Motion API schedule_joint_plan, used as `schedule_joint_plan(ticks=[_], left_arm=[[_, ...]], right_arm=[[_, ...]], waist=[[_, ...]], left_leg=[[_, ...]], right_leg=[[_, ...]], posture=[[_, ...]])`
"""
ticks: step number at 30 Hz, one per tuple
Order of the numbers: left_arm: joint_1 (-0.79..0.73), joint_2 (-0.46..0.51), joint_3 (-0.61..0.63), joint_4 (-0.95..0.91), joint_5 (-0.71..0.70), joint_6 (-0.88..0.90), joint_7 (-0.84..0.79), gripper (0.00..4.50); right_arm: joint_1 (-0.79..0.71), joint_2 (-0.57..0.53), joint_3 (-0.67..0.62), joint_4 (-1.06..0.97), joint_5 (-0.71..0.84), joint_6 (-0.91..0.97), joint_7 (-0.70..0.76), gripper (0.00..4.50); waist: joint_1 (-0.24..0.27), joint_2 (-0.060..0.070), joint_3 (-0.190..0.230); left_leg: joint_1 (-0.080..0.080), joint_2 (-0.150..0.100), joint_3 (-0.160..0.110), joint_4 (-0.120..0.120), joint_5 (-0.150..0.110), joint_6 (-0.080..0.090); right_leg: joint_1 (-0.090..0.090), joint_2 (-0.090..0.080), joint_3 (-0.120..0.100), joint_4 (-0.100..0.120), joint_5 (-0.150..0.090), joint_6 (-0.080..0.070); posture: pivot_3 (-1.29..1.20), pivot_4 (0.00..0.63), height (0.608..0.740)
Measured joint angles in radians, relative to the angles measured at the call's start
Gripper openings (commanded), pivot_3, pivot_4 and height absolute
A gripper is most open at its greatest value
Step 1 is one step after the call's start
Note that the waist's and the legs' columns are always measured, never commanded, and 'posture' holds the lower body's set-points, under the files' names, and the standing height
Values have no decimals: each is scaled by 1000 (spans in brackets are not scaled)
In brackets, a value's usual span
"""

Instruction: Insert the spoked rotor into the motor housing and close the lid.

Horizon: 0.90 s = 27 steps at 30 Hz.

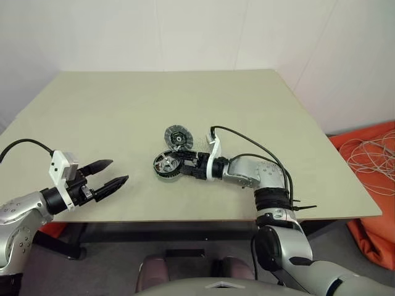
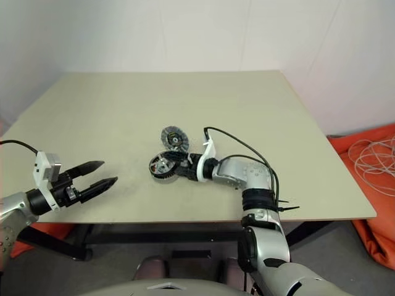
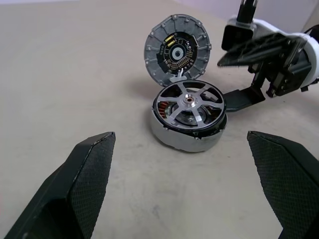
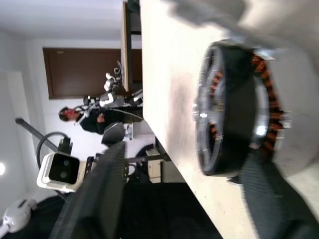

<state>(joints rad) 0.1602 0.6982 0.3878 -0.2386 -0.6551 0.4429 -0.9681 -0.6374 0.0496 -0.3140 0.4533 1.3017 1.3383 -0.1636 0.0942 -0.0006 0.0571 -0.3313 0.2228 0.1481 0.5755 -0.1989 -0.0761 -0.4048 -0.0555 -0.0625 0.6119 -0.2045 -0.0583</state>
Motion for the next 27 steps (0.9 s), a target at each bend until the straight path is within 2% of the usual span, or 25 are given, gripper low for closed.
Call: schedule_joint_plan(ticks=[5,11,14,16,18,21,24,27], left_arm=[[-14,-2,-5,19,3,-4,-1,4500],[-46,-10,-33,40,13,-12,-5,4500],[-58,-14,-44,52,17,-20,-8,4500],[-65,-14,-45,61,19,-24,-10,4500],[-66,-14,-46,66,21,-26,-11,4500],[-68,-15,-47,67,21,-33,-13,4500],[-67,-15,-47,69,22,-35,-14,4500],[-63,-18,-47,69,23,-42,-13,4500]], right_arm=[[-1,-9,-26,-52,10,37,-46,4457],[7,-31,-49,-159,113,97,-122,4457],[33,-58,-34,-196,141,124,-143,4457],[52,-113,15,-254,128,152,-118,4457],[59,-167,65,-321,95,160,-58,4457],[68,-328,257,-484,-67,88,148,4457],[67,-430,452,-564,-307,-143,380,3810],[66,-451,591,-566,-496,-349,560,2777]], waist=[[1,0,0],[2,0,0],[2,0,0],[3,0,0],[4,0,0],[8,0,0],[6,0,0],[6,-1,0]], left_leg=[[0,0,0,0,0,0],[0,0,0,0,0,0],[0,0,0,0,0,0],[0,-1,0,0,0,0],[0,0,-1,1,0,-1],[0,0,-1,1,0,-1],[0,0,-1,1,0,-1],[-1,0,-1,1,0,0]], right_leg=[[0,0,0,0,0,0],[0,0,0,1,0,0],[0,0,0,1,0,0],[0,0,0,1,0,0],[1,0,0,1,0,1],[2,0,0,-1,0,1],[2,0,0,-4,0,1],[2,0,0,-4,0,1]], posture=[[0,0,740],[0,0,740],[0,0,740],[0,0,740],[0,0,740],[0,0,740],[0,0,740],[0,0,740]])
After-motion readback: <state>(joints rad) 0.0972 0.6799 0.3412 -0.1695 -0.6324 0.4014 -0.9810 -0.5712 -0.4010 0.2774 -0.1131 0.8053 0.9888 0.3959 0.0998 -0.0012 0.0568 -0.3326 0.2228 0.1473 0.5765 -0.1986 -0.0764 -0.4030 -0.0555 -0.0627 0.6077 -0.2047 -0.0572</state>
